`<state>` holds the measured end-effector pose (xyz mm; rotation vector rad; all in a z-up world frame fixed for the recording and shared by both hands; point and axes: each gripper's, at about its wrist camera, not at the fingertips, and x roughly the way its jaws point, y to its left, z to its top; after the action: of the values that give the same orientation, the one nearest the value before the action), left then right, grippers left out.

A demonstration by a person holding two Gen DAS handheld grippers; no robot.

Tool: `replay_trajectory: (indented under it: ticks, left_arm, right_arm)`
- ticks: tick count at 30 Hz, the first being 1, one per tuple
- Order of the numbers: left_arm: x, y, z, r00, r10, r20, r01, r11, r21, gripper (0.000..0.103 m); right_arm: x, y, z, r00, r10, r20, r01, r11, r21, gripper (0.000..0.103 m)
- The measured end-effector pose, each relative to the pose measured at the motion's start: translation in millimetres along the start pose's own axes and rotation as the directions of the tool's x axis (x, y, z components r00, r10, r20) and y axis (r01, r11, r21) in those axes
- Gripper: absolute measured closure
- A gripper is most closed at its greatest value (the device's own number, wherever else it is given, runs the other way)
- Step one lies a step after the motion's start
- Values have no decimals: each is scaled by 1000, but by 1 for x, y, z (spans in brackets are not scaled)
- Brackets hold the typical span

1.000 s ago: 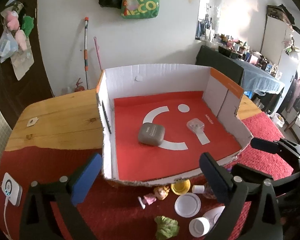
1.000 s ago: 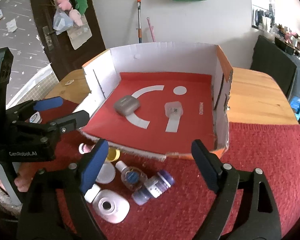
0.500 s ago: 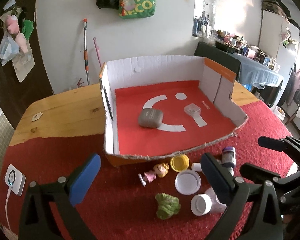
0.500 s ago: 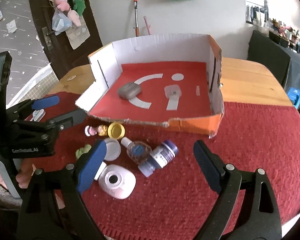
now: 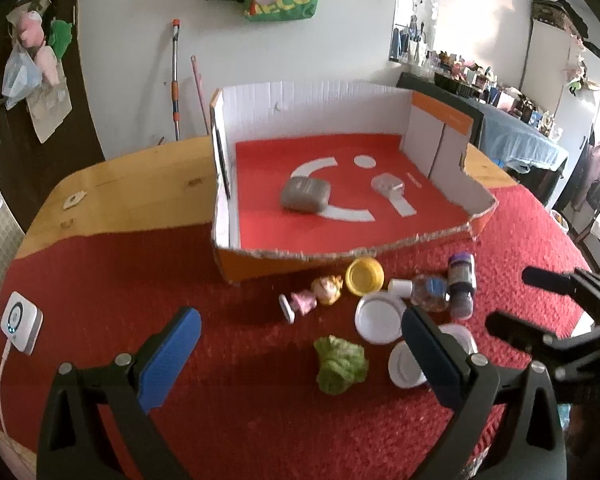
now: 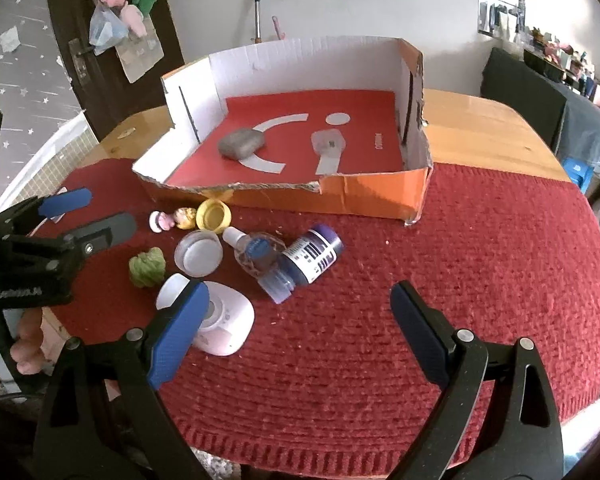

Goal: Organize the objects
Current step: 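Grasp green lettuce toy with left tool while right tool grasps dark blue bottle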

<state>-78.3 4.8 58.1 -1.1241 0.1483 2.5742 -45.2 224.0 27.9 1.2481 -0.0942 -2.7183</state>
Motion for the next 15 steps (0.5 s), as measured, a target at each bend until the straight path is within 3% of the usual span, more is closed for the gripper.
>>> replay_trajectory:
  ticks: [15]
  left_arm:
    - [14, 5, -19, 998, 3, -64, -3, 1000, -5, 3]
  right_arm:
    - [28, -17, -3, 997, -56, -53, 53, 997, -55, 10]
